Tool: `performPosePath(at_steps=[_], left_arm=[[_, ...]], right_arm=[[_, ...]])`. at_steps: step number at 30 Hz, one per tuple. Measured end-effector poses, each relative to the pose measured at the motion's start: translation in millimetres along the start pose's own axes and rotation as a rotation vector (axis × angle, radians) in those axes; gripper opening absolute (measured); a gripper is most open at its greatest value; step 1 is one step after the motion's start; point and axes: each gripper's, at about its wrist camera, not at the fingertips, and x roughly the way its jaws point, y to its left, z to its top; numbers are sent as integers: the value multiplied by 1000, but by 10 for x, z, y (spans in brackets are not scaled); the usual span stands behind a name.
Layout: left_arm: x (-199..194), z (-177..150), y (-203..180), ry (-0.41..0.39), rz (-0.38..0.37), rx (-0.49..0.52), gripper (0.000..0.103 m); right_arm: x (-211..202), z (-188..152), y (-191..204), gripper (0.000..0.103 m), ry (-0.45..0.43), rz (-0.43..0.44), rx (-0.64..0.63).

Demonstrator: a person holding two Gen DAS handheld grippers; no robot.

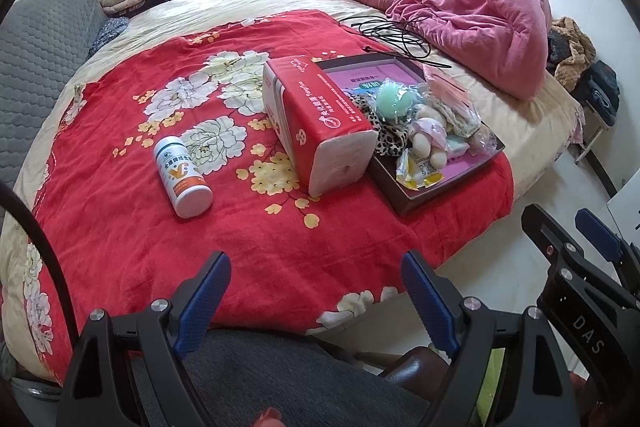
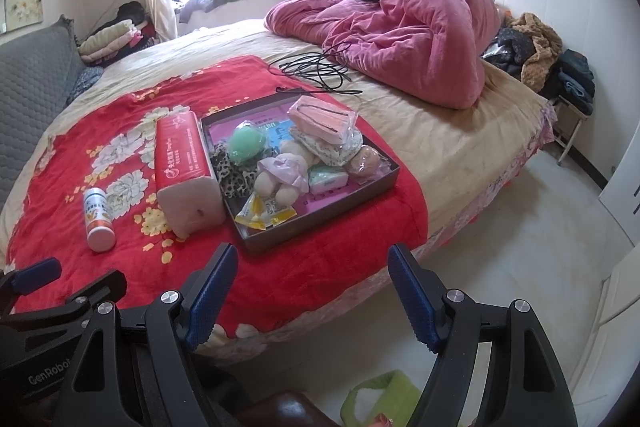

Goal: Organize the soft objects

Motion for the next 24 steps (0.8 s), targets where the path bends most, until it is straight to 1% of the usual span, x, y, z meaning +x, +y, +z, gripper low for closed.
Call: performPosePath(at_steps=[9,20,24], left_arm=[[1,-21,-6,9,-12,2,86],[3,-39,5,10,-1,6,86],[2,-62,30,7,-35,-1,86]], right_arm=[[21,-9,15,78,10,9,-8],[44,-18,27,78,17,16,-12],[41,-27,43,78,17,20,-19]])
